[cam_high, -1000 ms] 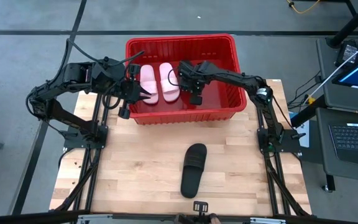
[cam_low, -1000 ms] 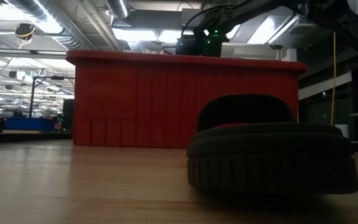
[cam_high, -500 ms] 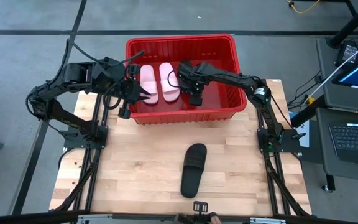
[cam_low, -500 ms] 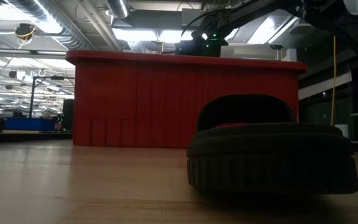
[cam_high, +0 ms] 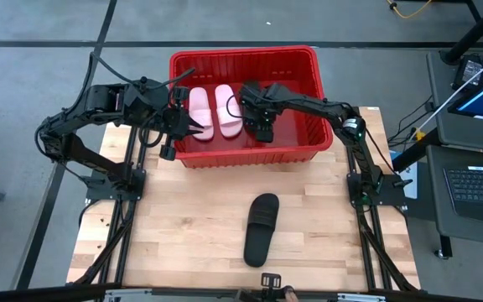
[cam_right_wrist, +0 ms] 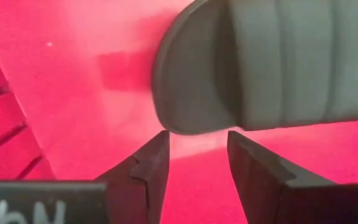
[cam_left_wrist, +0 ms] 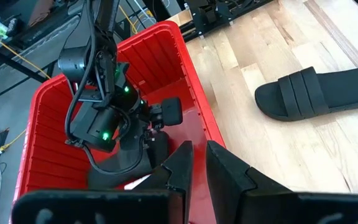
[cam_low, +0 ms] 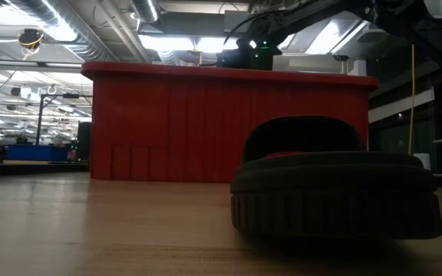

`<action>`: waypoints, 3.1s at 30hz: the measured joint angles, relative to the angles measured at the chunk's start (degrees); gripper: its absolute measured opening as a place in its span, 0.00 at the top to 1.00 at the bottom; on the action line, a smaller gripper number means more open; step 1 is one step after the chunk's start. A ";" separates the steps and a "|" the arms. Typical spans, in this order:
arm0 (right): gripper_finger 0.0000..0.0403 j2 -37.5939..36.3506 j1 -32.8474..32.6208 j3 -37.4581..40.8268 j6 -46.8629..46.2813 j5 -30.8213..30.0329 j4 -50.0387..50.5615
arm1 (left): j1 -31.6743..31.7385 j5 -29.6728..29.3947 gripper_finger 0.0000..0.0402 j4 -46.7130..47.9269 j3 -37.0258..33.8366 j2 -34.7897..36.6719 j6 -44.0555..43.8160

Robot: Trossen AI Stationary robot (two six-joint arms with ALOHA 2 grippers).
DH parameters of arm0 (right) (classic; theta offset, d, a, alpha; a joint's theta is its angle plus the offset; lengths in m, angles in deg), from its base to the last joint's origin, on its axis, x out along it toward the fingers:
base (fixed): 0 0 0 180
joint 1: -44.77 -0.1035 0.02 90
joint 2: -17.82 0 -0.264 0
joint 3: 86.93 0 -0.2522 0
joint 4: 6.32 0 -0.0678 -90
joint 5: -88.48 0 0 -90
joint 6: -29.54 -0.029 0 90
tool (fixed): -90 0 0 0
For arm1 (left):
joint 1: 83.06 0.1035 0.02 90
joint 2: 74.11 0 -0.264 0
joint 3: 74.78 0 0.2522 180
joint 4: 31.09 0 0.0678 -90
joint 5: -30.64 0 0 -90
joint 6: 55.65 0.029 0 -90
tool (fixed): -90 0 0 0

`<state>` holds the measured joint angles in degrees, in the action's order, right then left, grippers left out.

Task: Pick and place slides into bin
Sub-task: Put the black slide into the red bin

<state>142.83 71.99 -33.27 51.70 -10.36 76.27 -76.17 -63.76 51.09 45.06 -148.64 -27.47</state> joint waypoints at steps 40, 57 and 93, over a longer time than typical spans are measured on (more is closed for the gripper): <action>0.99 -8.88 -8.32 -21.55 -9.99 -0.04 20.87 | 0.00 5.86 0.97 0.61 -5.59 0.13 -1.12; 1.00 -21.05 -15.48 -13.40 -17.59 1.53 14.89 | -1.34 5.46 1.00 -17.01 -20.76 0.15 -1.79; 0.99 -80.28 -26.29 50.27 -17.46 5.61 -19.38 | -25.57 -29.00 0.99 -41.17 -7.84 -31.83 -13.16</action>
<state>62.55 45.70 17.00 34.24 -4.75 56.90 -101.73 -92.76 9.92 37.21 -180.47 -40.63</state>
